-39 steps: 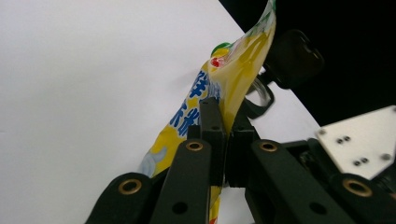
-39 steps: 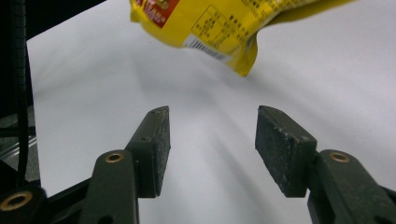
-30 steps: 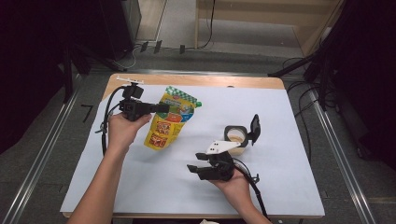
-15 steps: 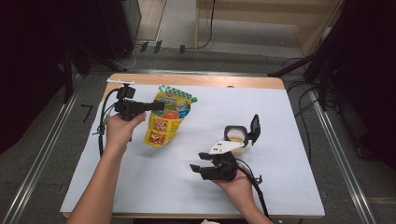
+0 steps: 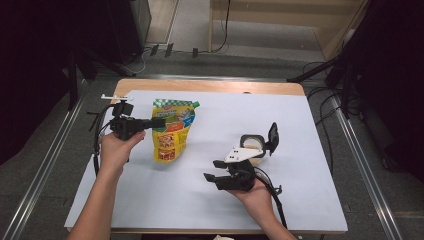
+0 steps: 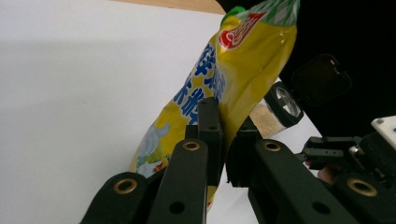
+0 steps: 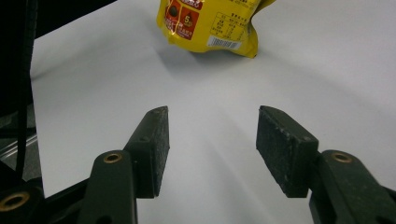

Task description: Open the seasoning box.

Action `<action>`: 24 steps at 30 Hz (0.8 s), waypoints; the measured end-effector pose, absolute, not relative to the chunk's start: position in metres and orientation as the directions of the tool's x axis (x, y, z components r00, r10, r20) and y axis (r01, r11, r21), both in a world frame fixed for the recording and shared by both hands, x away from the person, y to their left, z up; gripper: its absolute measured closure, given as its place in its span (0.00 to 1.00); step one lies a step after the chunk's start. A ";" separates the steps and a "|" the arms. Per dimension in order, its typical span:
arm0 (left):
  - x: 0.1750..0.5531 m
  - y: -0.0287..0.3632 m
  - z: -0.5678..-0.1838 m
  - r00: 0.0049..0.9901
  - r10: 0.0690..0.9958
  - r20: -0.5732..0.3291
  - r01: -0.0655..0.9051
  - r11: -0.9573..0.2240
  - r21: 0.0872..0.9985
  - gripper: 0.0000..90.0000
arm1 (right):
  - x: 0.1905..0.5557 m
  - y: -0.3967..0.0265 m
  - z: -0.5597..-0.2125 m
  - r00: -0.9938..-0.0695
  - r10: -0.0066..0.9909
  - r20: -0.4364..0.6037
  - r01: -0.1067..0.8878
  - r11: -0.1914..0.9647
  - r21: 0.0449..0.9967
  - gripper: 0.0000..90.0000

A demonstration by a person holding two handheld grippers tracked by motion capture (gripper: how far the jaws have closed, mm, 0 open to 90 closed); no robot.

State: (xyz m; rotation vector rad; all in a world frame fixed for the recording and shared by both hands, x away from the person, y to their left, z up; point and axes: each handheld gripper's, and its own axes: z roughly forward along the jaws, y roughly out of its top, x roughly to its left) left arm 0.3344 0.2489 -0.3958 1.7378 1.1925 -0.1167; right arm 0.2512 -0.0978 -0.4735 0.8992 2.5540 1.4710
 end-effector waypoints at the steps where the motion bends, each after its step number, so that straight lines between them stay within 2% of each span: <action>1: 0.333 0.250 -0.396 0.512 0.659 -0.552 0.750 -0.030 0.660 0.97 | 0.251 -0.098 -0.473 -0.828 0.513 0.227 0.454 0.375 0.808 0.50; 8: 0.316 0.257 -0.400 0.547 0.656 -0.520 0.722 -0.055 0.690 0.96 | 0.255 -0.100 -0.470 -0.828 0.512 0.230 0.453 0.369 0.811 0.50; 24: 0.292 0.266 -0.407 0.545 0.664 -0.512 0.721 -0.060 0.691 0.85 | 0.256 -0.103 -0.467 -0.822 0.520 0.232 0.460 0.366 0.809 0.51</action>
